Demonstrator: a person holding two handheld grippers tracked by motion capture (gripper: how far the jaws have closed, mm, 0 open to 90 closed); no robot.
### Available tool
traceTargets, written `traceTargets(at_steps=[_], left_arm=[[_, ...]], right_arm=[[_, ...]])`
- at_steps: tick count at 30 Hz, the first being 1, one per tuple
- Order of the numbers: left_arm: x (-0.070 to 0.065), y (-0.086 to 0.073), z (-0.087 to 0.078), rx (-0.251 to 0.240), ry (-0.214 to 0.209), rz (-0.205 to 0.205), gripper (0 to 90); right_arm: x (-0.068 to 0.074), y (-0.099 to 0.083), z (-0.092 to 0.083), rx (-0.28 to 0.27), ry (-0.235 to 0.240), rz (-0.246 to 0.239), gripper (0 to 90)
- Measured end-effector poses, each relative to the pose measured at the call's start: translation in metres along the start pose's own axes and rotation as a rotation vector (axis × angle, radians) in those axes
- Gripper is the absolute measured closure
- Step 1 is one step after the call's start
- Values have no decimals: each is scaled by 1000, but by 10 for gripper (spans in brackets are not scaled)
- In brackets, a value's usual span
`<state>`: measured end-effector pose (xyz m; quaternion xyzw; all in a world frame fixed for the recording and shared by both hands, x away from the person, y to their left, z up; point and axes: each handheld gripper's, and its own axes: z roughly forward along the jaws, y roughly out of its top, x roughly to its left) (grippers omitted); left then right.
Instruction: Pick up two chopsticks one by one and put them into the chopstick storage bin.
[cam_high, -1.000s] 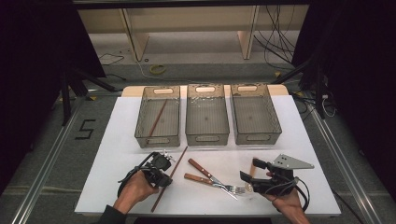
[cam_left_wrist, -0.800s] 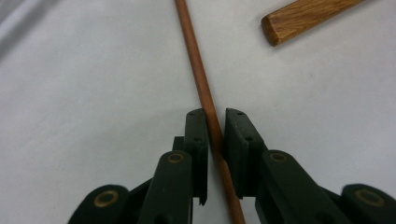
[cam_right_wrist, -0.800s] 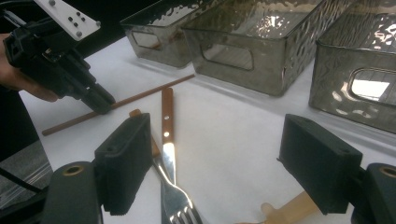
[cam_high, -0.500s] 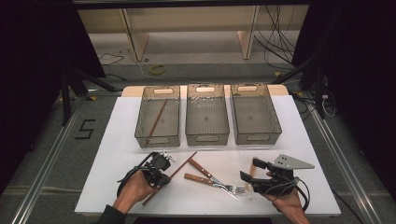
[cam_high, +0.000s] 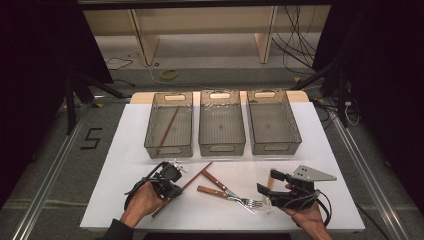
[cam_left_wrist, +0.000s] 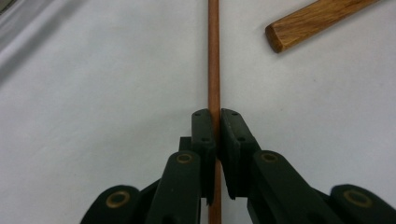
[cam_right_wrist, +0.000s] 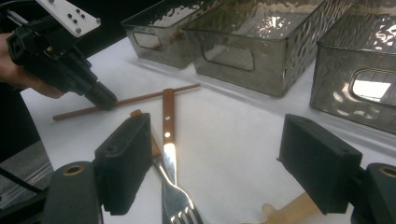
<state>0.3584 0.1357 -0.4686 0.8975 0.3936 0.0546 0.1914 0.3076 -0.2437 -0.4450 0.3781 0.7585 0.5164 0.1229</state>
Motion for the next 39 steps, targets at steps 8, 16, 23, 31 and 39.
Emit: traceTargets(at_steps=[8,16,23,31,39], left_arm=[[5,1,-13,-37,-5,5,842],[5,2,-29,-79,-19,23,842],[8,5,-42,-118,-21,27,842],[19,9,-55,-177,-13,13,842],[38,19,-70,-246,-7,-24,842]], right_arm=[[0,0,0,0,-1,1,262],[0,0,0,0,-1,3,262],[-1,0,1,0,-2,3,262],[-1,-1,1,4,-1,6,262],[-1,-1,1,5,0,7,262]])
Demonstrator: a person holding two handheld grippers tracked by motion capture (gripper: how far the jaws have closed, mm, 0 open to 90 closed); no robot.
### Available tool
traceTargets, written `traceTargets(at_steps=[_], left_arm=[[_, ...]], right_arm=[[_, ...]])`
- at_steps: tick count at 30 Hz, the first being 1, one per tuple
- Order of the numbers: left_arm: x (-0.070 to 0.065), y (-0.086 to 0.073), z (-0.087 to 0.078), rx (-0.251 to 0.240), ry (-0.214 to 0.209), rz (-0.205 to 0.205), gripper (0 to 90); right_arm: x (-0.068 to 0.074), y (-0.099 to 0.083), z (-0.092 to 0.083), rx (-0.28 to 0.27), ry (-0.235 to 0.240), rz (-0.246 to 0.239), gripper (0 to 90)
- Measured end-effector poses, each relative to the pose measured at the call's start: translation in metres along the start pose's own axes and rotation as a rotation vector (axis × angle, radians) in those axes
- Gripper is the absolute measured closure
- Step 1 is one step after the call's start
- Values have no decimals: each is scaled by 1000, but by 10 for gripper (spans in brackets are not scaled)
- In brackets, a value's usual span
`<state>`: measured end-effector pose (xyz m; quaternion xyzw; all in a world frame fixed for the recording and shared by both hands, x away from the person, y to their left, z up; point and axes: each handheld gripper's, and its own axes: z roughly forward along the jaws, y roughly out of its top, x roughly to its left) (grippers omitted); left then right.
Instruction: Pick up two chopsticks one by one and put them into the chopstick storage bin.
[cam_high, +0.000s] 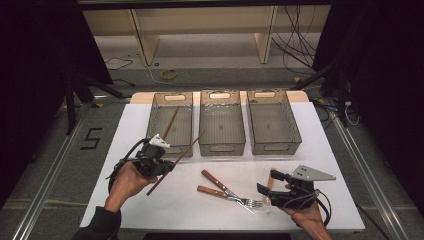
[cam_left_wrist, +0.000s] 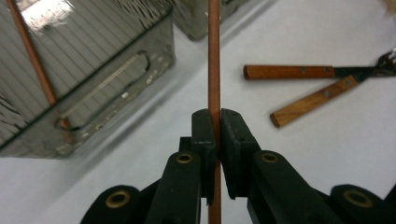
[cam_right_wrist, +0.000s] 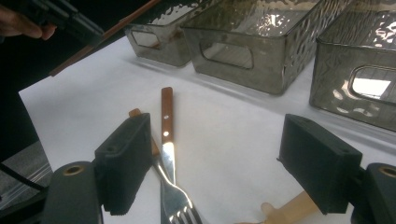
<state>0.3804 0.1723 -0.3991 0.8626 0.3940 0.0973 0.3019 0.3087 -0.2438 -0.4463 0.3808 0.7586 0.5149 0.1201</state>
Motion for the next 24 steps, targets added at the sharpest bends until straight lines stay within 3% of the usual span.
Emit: traceTargets(at_steps=[11,24], left_arm=[[20,20,-7,-43,2,-32,842],[48,44,-7,-98,46,-86,842]], right_arm=[[-1,0,0,0,2,-1,262],[0,0,1,1,6,1,262]])
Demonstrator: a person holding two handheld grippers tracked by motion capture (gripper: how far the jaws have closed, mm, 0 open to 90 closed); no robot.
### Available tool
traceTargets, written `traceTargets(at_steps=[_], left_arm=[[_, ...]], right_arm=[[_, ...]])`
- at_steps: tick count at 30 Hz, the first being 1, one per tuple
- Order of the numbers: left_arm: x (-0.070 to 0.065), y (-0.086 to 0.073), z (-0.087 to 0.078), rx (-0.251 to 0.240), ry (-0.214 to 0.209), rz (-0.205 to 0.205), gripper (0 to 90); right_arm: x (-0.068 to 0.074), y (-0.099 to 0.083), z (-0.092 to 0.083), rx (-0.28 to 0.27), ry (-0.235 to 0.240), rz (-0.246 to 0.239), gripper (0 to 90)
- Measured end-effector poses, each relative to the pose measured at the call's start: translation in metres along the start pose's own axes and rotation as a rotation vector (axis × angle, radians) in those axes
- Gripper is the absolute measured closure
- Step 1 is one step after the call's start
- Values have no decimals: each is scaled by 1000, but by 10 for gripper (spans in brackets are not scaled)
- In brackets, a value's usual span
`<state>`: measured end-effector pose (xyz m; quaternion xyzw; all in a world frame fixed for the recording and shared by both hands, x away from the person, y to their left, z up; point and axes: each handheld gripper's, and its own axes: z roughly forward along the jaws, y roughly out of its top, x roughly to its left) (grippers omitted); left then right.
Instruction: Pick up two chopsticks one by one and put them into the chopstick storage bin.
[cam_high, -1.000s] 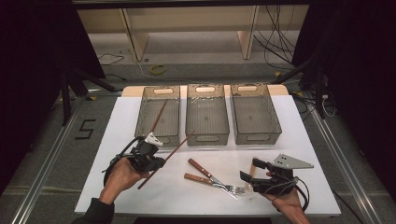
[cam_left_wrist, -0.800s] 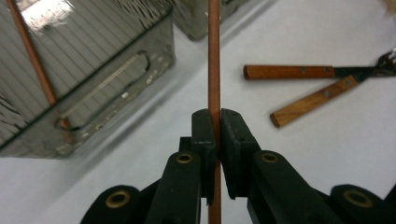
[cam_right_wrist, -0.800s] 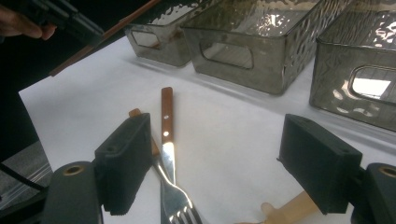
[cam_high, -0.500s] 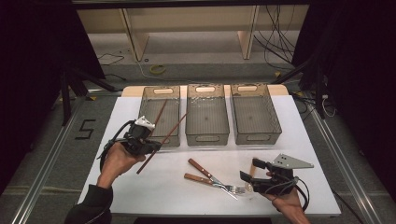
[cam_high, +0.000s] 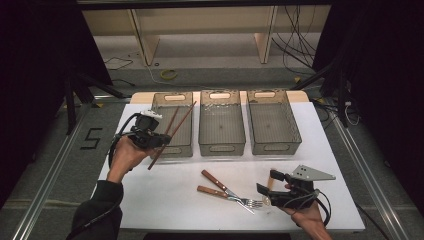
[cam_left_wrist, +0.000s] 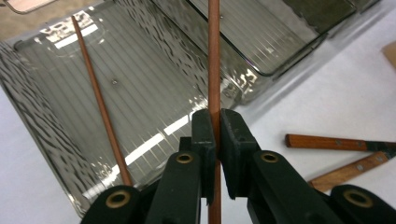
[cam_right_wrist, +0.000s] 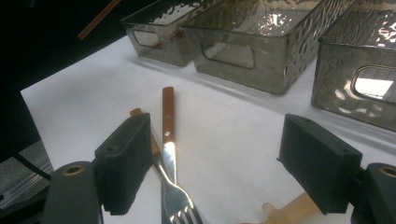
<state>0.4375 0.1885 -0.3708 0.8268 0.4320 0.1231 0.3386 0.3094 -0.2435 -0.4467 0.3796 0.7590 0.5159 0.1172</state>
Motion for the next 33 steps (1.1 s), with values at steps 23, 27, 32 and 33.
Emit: traceTargets(at_steps=[23,27,32,33], left_arm=[[43,33,22,12,44,-91,842],[48,37,25,24,55,-92,842],[54,42,26,16,64,-101,842],[55,43,26,11,67,-103,842]], right_arm=[[-1,0,1,5,7,1,262],[-1,0,2,6,8,0,262],[-1,-1,2,8,10,1,262],[-1,-1,2,9,10,2,262]])
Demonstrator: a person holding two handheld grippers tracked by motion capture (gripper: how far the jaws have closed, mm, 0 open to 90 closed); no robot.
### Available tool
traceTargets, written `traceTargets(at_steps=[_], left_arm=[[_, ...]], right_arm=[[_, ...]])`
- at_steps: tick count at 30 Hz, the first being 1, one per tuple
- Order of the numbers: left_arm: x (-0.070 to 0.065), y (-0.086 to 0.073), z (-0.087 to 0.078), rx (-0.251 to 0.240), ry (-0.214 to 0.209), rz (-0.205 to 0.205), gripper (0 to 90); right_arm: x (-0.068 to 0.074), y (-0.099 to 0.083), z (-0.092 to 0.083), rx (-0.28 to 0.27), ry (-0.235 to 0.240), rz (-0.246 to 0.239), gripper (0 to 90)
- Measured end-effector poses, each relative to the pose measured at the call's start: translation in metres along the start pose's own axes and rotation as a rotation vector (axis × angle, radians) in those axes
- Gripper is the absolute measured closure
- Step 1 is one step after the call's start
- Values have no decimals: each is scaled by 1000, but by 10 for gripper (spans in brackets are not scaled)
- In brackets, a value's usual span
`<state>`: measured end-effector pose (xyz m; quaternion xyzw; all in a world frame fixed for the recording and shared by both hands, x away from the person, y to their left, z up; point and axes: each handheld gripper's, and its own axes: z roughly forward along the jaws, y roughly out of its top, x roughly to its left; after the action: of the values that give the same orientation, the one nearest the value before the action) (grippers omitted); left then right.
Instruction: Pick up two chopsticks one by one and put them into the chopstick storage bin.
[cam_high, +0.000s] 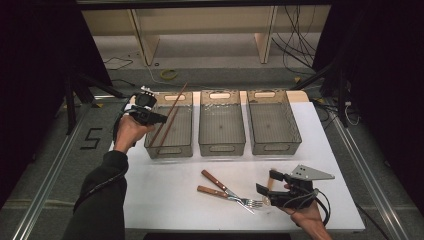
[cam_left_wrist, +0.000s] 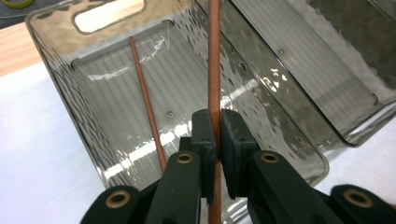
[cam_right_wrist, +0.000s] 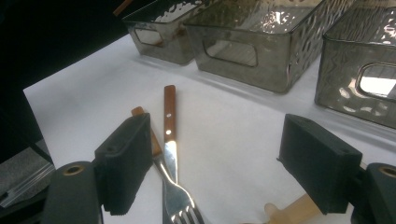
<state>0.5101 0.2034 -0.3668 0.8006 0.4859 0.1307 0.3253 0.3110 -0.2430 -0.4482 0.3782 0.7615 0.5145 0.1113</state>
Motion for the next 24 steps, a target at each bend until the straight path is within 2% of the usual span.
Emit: traceTargets(at_steps=[12,24], left_arm=[[11,6,11,-14,5,-29,841],[18,2,26,-19,18,-61,840]], right_arm=[[0,0,1,-1,5,0,262],[0,0,1,-1,10,0,262]])
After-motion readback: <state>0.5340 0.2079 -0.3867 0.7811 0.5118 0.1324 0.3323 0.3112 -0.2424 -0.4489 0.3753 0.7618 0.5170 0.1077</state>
